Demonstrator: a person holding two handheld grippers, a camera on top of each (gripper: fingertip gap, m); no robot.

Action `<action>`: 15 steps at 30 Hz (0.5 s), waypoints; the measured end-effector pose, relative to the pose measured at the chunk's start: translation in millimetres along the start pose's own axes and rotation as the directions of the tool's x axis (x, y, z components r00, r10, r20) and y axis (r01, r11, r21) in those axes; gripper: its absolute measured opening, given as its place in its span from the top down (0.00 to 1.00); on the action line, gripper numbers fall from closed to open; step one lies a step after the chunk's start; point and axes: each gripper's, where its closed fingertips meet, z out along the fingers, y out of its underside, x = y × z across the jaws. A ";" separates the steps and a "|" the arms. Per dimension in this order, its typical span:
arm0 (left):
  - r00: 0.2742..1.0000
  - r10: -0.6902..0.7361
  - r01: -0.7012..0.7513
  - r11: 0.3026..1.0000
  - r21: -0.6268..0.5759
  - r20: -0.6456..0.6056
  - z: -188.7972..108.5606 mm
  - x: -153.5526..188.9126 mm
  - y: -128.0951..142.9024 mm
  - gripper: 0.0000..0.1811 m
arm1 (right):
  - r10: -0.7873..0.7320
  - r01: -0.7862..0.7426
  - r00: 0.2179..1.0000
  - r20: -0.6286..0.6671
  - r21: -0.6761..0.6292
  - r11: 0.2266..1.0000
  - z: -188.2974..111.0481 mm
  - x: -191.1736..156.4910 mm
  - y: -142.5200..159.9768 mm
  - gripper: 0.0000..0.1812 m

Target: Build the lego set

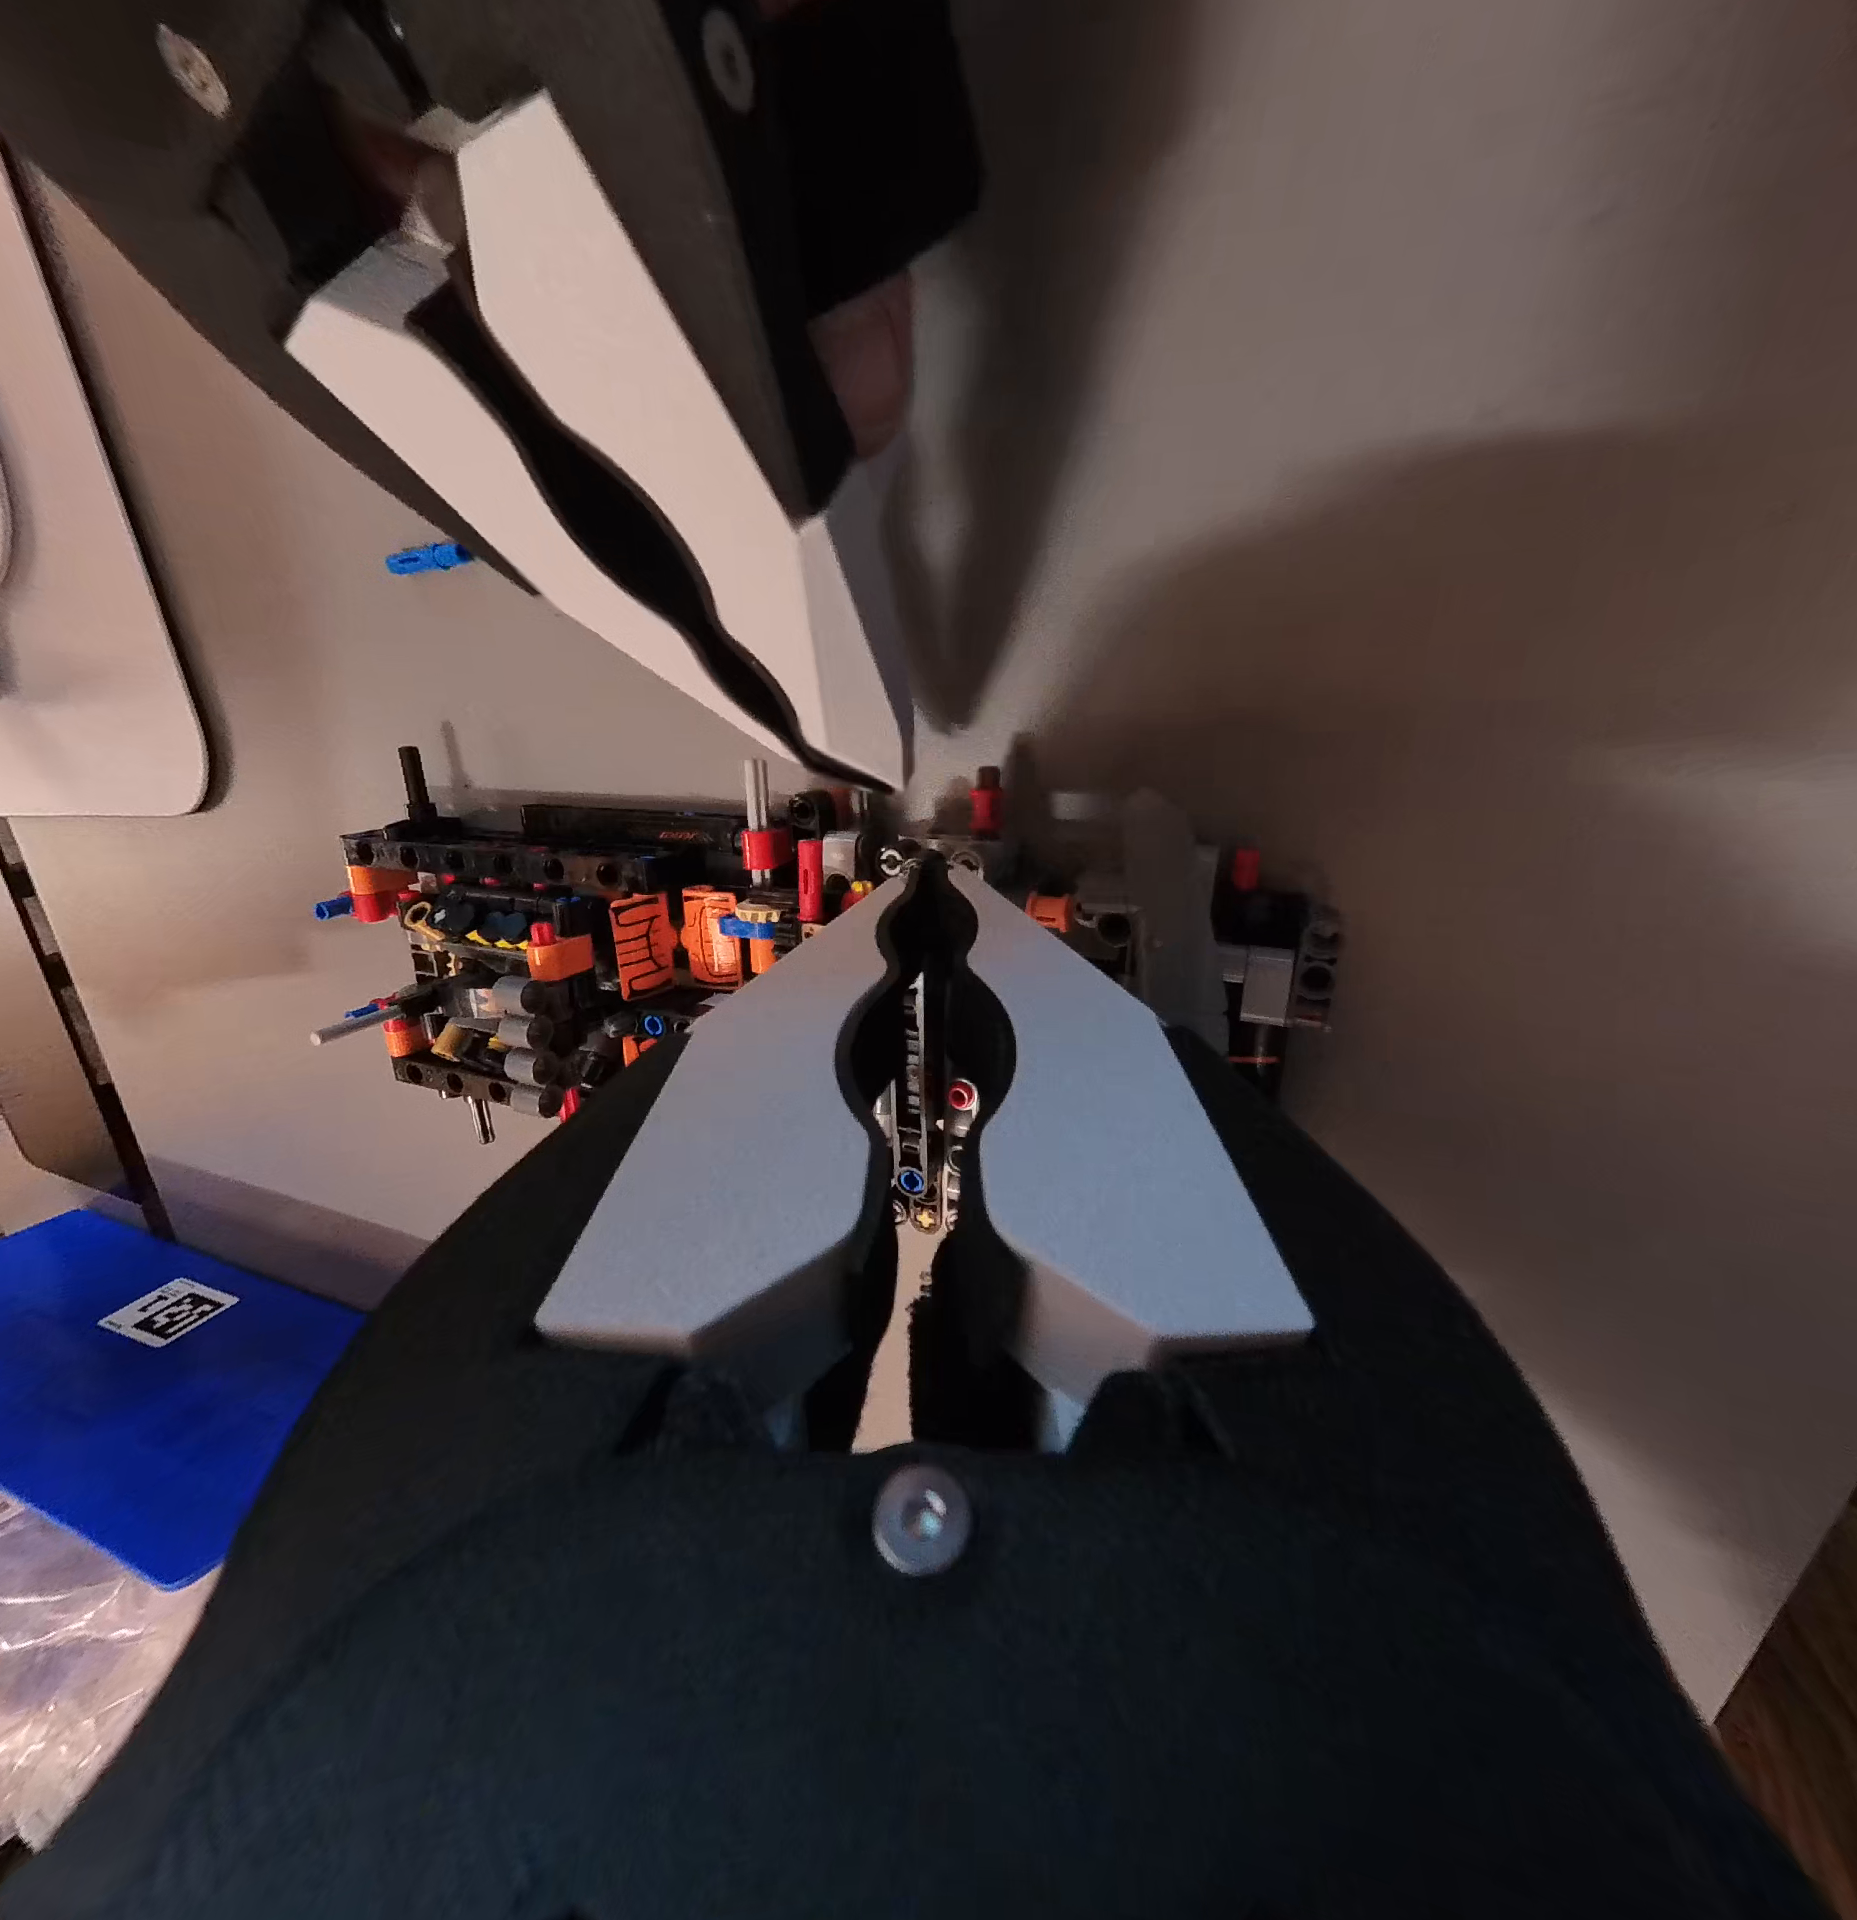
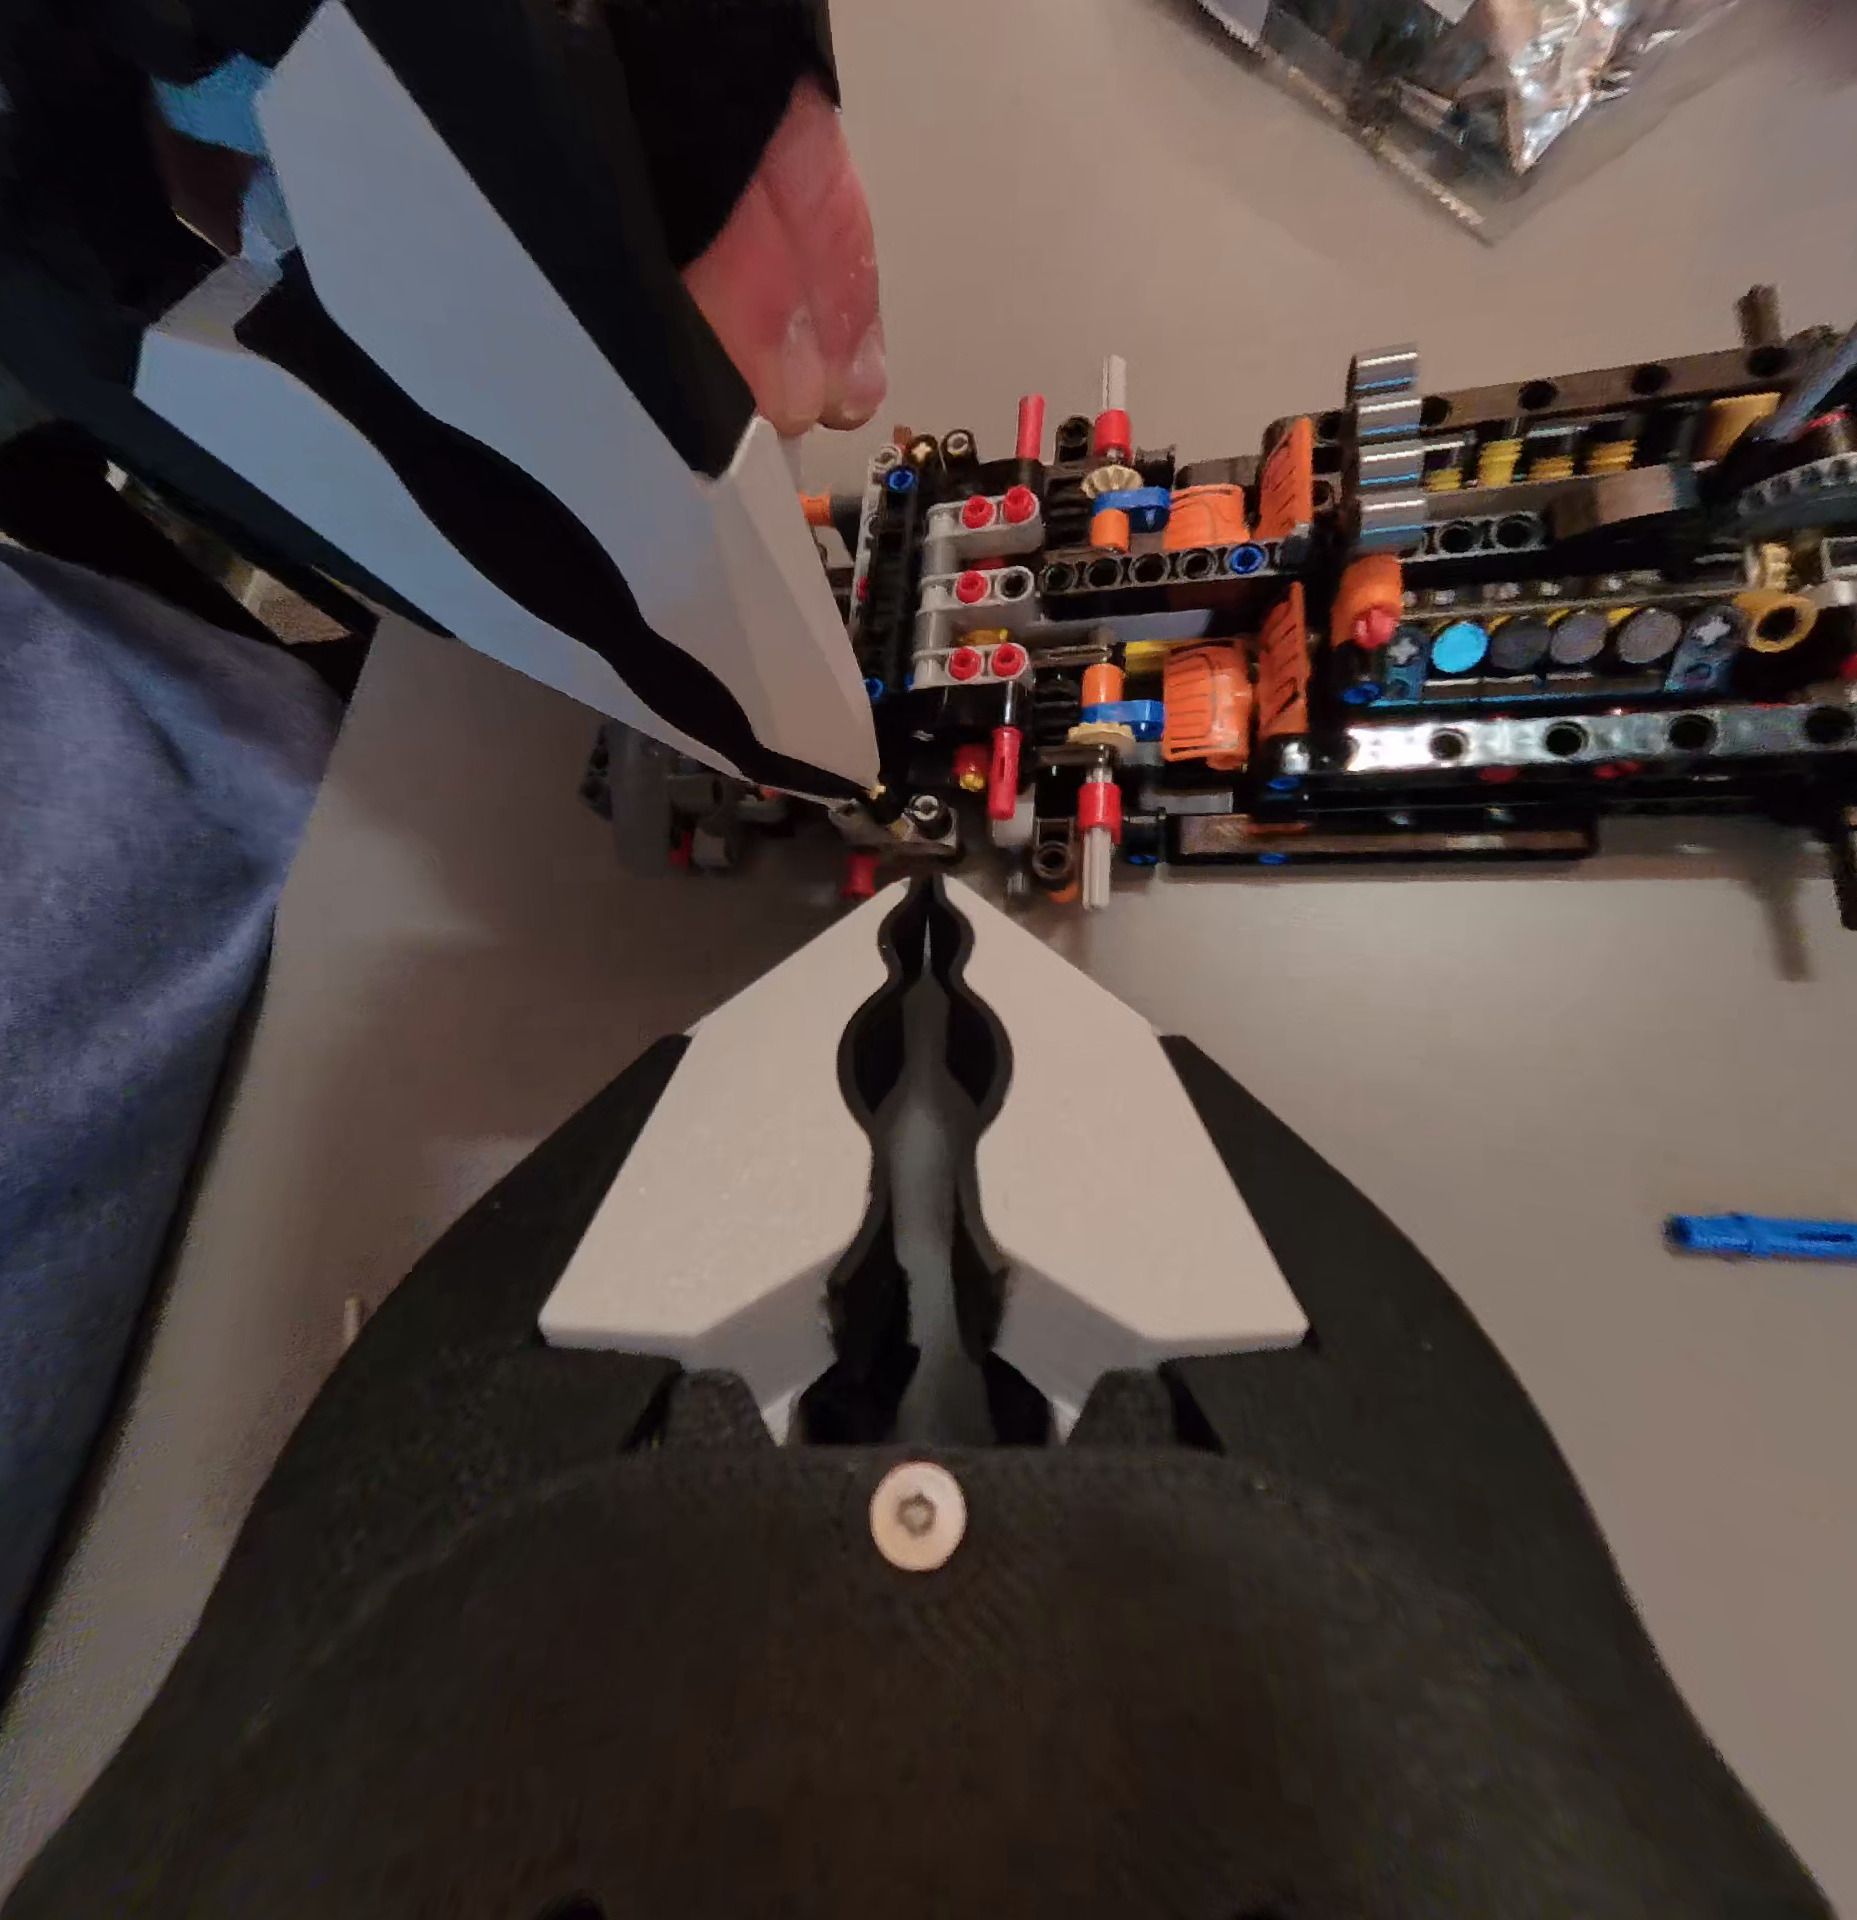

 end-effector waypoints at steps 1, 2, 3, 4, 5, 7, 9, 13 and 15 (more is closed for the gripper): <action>1.000 0.000 0.000 1.000 0.001 -0.001 0.0 0.0 -0.1 1.00 | -0.008 0.008 1.000 -0.004 0.003 1.000 0.6 0.8 0.2 0.96; 1.000 0.000 0.000 1.000 0.002 -0.002 0.1 0.1 -0.3 1.00 | -0.014 0.014 1.000 0.003 -0.001 1.000 2.3 -1.0 0.7 0.94; 1.000 0.000 0.000 1.000 0.003 -0.002 0.1 0.2 -0.7 1.00 | -0.026 0.026 1.000 0.010 -0.015 1.000 4.7 -3.7 2.6 0.95; 1.000 -0.001 0.001 1.000 0.004 -0.003 0.2 0.2 -1.0 1.00 | -0.039 0.040 0.999 0.016 -0.028 0.999 7.0 -6.8 4.2 0.95; 1.000 0.000 0.000 1.000 0.004 -0.002 0.3 0.2 -1.1 1.00 | -0.047 0.048 0.999 0.023 -0.032 0.998 8.7 -9.5 4.6 0.98; 1.000 0.001 -0.001 1.000 0.004 0.000 0.3 0.3 -1.2 1.00 | -0.054 0.055 0.998 0.031 -0.031 0.998 9.7 -12.3 3.8 1.00; 1.000 0.002 -0.002 1.000 0.002 0.002 0.3 0.4 -1.3 1.00 | -0.054 0.054 0.998 0.034 -0.024 0.998 9.4 -12.6 3.0 1.00; 1.000 0.017 -0.017 1.000 -0.006 0.005 0.6 0.4 -3.2 1.00 | -0.047 0.048 0.998 0.048 -0.013 0.999 9.9 -15.4 2.0 1.00; 1.000 0.024 -0.024 1.000 -0.015 0.005 0.7 0.3 -3.1 1.00 | -0.047 0.047 0.998 0.050 -0.009 0.999 10.1 -16.1 1.9 1.00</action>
